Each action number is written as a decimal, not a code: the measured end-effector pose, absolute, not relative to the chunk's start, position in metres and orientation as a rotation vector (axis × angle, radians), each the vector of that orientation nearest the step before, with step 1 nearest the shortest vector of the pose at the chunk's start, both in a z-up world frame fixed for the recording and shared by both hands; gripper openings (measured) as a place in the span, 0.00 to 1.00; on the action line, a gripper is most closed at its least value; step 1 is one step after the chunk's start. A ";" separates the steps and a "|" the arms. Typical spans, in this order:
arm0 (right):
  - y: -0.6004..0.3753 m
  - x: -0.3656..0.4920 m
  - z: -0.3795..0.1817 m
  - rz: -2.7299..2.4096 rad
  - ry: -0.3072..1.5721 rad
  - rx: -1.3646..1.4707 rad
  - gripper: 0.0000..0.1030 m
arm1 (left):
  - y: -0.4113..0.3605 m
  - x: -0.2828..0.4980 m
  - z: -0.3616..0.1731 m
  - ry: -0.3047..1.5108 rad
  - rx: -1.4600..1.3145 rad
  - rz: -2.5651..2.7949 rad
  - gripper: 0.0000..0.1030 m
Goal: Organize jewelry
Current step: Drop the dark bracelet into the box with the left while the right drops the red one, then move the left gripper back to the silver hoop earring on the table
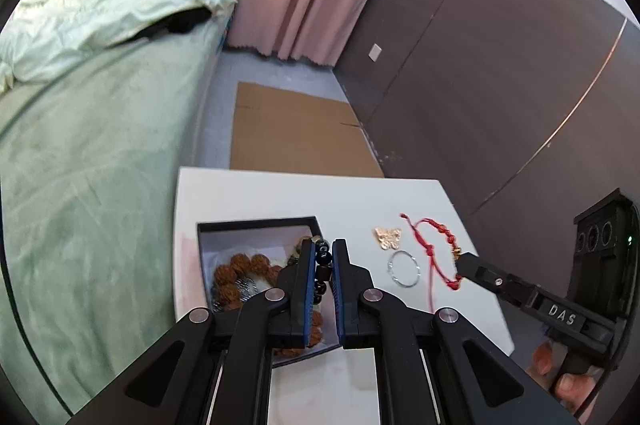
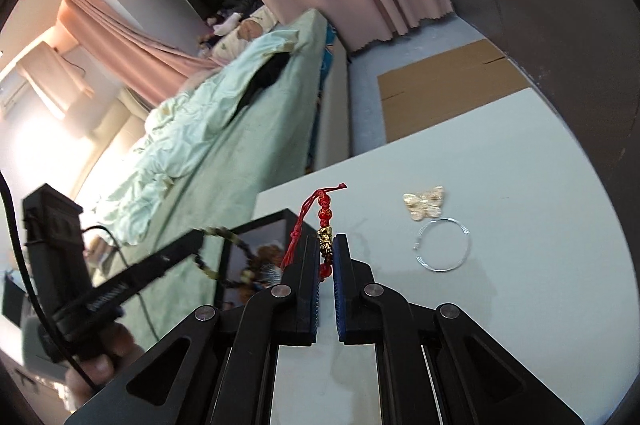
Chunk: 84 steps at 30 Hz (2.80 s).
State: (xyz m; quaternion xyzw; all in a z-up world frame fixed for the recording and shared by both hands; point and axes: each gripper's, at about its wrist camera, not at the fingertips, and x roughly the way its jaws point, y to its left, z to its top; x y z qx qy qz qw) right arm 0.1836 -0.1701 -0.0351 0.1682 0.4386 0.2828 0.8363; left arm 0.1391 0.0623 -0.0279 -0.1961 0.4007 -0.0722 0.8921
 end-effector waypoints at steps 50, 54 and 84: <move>-0.161 0.186 -0.035 0.545 0.958 0.468 0.69 | 0.092 0.136 -0.010 0.759 -0.485 -0.077 0.74; -0.182 0.187 -0.038 0.503 0.967 0.489 0.91 | 0.081 0.137 -0.008 0.749 -0.470 -0.081 0.74; -0.319 0.194 -0.045 0.177 0.979 0.666 0.99 | -0.038 0.183 -0.051 0.909 -0.256 -0.205 1.00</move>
